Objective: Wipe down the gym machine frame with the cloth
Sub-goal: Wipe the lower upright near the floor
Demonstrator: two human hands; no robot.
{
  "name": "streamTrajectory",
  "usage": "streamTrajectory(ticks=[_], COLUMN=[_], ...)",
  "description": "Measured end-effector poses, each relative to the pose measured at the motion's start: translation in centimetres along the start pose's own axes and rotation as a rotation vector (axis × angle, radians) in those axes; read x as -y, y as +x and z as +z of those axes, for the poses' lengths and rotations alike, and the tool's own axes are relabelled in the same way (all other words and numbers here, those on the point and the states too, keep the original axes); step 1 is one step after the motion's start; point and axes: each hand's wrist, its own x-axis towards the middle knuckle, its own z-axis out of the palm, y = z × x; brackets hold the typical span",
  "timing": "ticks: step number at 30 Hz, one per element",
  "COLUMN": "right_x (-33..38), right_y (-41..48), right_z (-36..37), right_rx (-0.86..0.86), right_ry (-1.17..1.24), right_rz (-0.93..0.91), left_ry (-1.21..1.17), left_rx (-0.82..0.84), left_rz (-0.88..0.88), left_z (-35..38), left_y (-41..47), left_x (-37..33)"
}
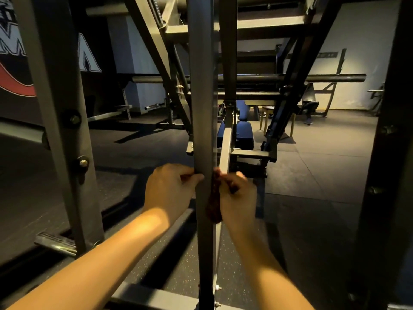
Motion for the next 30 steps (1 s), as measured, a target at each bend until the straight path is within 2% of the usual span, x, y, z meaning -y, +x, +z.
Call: streamTrajectory(ticks=[4, 8, 9, 13, 15, 19, 22, 26, 30], right_x=[-2.2, 1.3, 1.1, -2.6, -1.3, 3.6, 2.0, 0.8, 6.8], right_y=[-1.7, 0.7, 0.8, 0.1, 1.0, 2.6, 1.2, 0.2, 4.5], right_z=[-0.3, -0.3, -0.1, 0.3, 0.3, -0.1, 0.2, 0.1, -0.3], right_rx=[0.052, -0.028, -0.029, 0.033, 0.023, -0.053, -0.070, -0.007, -0.050], right_ry=[-0.084, 0.050, 0.072, -0.143, -0.096, 0.086, 0.096, 0.054, 0.041], right_rz=[0.079, -0.123, -0.109, 0.127, 0.163, -0.079, -0.012, 0.066, -0.252], left_ry=[-0.019, -0.053, -0.048, -0.037, -0.040, 0.059, 0.028, 0.039, 0.160], left_rx=[0.010, 0.012, 0.018, 0.039, 0.051, 0.114, 0.056, -0.040, -0.078], left_rz=[-0.014, -0.015, -0.018, -0.027, -0.017, -0.021, -0.024, 0.120, 0.208], left_z=[0.0, 0.0, 0.0, -0.3, -0.6, -1.4, -2.8, -3.2, -3.2], left_y=[-0.2, 0.0, 0.0, 0.0, -0.1, 0.3, 1.6, 2.7, 2.9], left_x=[-0.1, 0.2, 0.2, -0.2, -0.3, -0.5, -1.7, -3.1, -2.7])
